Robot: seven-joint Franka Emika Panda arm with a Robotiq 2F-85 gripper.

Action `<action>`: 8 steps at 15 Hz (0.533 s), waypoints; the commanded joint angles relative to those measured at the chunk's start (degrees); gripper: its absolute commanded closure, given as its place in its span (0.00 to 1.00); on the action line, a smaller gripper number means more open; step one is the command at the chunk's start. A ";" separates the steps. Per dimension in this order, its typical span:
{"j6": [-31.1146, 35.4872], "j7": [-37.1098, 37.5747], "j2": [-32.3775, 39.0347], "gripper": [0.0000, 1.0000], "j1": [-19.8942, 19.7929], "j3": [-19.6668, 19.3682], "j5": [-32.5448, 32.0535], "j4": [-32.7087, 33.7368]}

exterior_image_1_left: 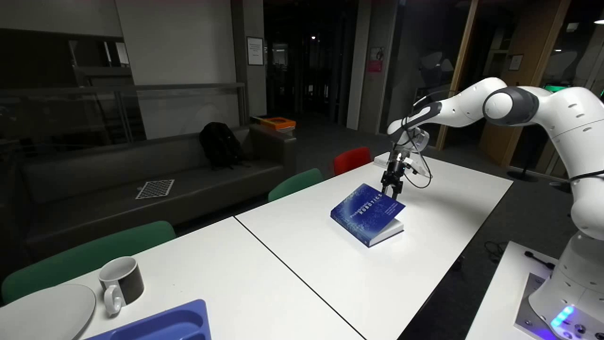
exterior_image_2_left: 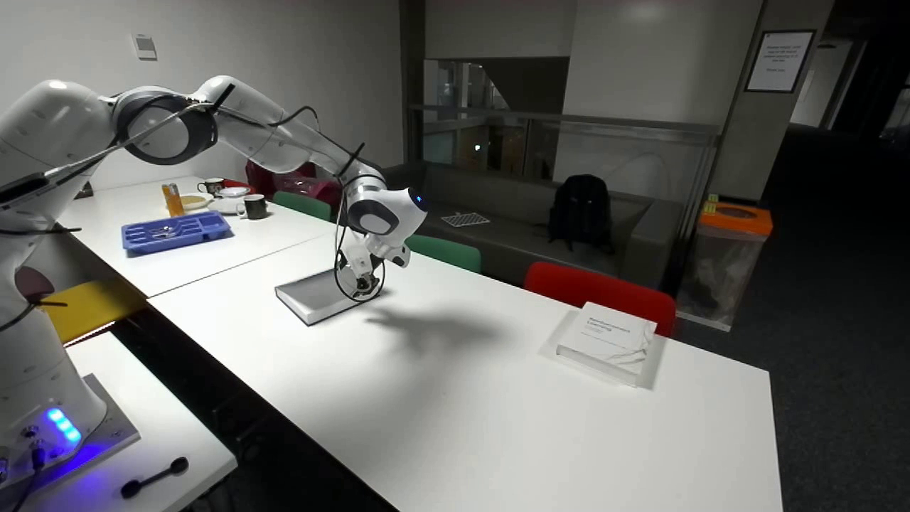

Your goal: Open the book

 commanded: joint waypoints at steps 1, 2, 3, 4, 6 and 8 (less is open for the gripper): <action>-2.83 0.14 -2.84 0.00 0.34 0.59 3.21 -0.72; -3.06 0.45 -3.25 0.00 0.80 0.58 3.46 -0.61; -3.26 0.77 -3.67 0.00 1.24 0.54 3.68 -0.49; -3.34 0.98 -4.10 0.00 1.72 0.48 3.78 -0.50; -3.42 2.09 -4.74 0.00 2.88 0.39 3.77 -0.13; -3.82 3.57 -5.32 0.00 4.03 0.36 3.70 0.31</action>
